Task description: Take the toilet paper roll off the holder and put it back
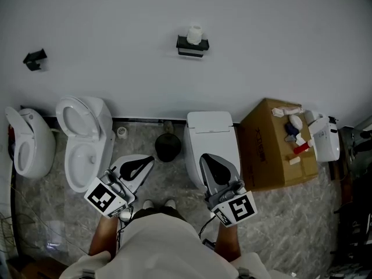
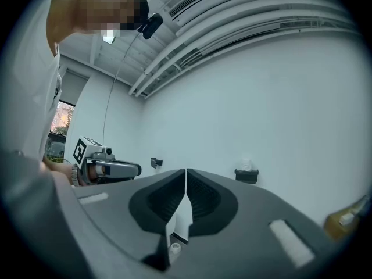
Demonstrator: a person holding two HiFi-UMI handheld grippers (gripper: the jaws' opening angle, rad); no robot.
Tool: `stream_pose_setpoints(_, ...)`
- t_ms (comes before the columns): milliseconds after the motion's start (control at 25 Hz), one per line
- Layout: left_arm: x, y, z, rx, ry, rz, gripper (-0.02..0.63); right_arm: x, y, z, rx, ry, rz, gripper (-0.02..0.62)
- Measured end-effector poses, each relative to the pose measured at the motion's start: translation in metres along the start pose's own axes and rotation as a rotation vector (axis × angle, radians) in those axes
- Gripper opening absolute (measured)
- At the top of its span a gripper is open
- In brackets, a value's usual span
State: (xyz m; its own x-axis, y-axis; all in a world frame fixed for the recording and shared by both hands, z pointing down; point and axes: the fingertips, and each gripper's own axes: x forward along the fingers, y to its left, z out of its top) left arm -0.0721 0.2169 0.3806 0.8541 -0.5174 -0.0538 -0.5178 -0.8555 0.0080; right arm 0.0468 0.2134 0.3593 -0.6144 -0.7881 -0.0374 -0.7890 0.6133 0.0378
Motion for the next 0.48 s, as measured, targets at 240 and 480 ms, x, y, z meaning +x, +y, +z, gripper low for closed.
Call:
stream_pose_setpoints(240, 0.002, 0.002, -0.005, 0.000, 0.004, 0.006, 0.002, 0.003, -0.003, -0.007, 0.004, 0.010, 0.003, 0.008)
stream_pose_setpoints(480, 0.008, 0.006, -0.014, -0.010, 0.022, 0.016, 0.002, 0.007, -0.012, -0.019, 0.029, 0.034, -0.005, 0.009)
